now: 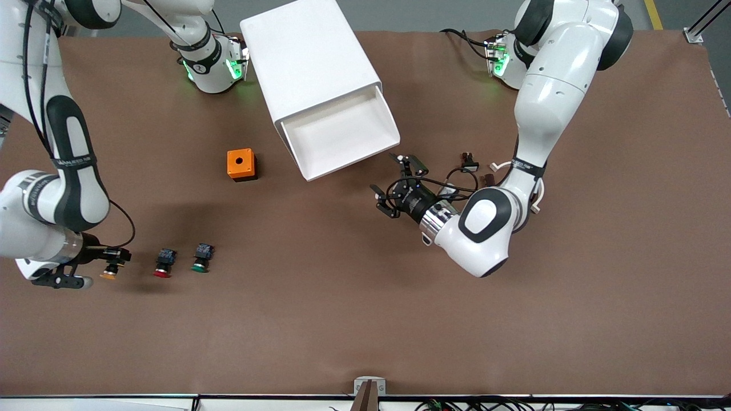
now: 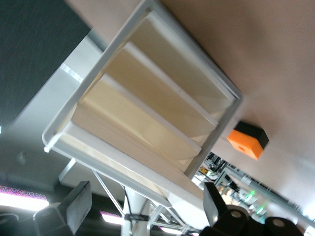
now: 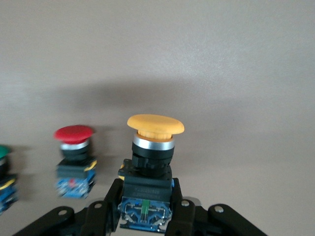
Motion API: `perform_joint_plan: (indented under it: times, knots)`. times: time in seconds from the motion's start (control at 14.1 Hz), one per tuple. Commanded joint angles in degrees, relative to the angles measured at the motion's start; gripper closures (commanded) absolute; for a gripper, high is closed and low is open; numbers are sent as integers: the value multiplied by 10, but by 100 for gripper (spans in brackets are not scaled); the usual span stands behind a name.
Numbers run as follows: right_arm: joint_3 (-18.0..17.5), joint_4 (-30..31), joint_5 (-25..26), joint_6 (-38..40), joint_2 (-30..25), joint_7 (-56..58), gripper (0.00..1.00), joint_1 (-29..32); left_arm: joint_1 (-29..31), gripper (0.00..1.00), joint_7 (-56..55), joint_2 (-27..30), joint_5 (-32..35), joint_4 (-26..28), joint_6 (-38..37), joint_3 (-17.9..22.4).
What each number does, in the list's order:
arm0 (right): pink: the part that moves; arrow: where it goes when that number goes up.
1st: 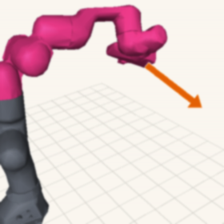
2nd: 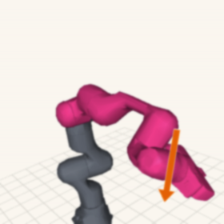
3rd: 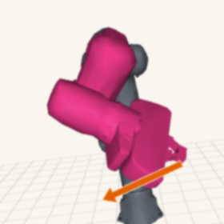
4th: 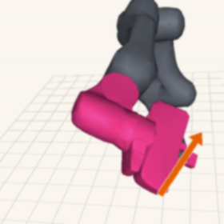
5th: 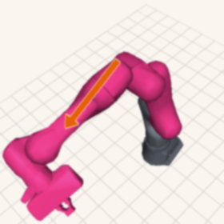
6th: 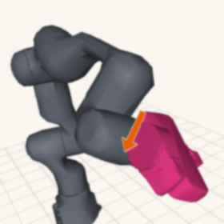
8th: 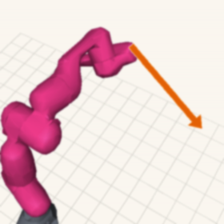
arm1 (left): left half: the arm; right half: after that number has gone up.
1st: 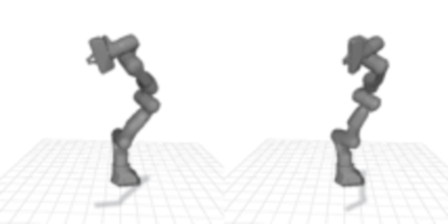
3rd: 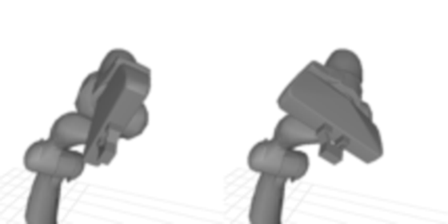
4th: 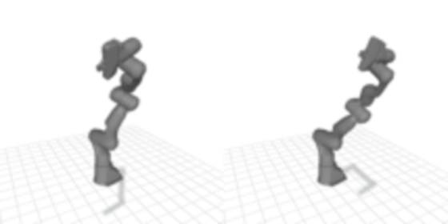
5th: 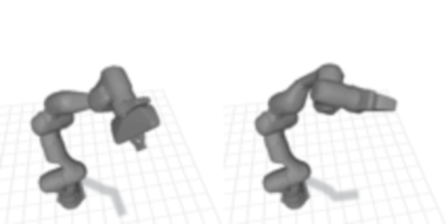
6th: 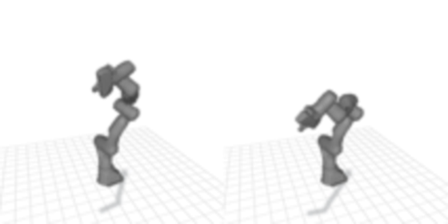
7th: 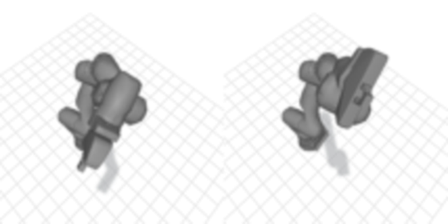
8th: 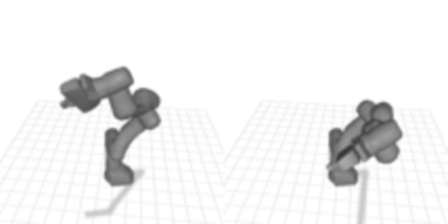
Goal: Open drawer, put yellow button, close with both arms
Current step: 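Grasp the yellow-capped button with the right gripper, then carry the yellow button over the open drawer with the right gripper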
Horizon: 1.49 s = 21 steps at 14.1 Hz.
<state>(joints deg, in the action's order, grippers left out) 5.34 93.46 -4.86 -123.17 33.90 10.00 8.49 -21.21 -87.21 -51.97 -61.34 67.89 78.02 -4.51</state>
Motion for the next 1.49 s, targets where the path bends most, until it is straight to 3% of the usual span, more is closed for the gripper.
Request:
perform_joint_plan:
  times: [0.0,0.14,0.28,0.42,0.64,0.92,1.42]
  knots:
    - [-3,9,-9,56,-57,-50,100,-15,-7,0,137,30,38,-7,2,21]
    - [-3,14,-16,112,-101,-108,99,-34,-7,0,200,61,75,-6,19,31]
    - [-2,17,-61,174,-142,-163,99,-56,-7,0,248,92,124,-6,46,31]
    - [-2,49,-78,195,-195,-248,99,-95,-9,0,312,135,179,-1,98,29]
    - [-2,83,-78,216,-259,-391,99,-170,-47,0,323,161,302,3,180,28]
    - [-3,81,-88,239,-292,-586,99,-280,-87,0,314,167,405,11,228,27]
    - [-2,81,-96,159,-289,-847,100,-464,-139,0,162,164,500,35,265,27]
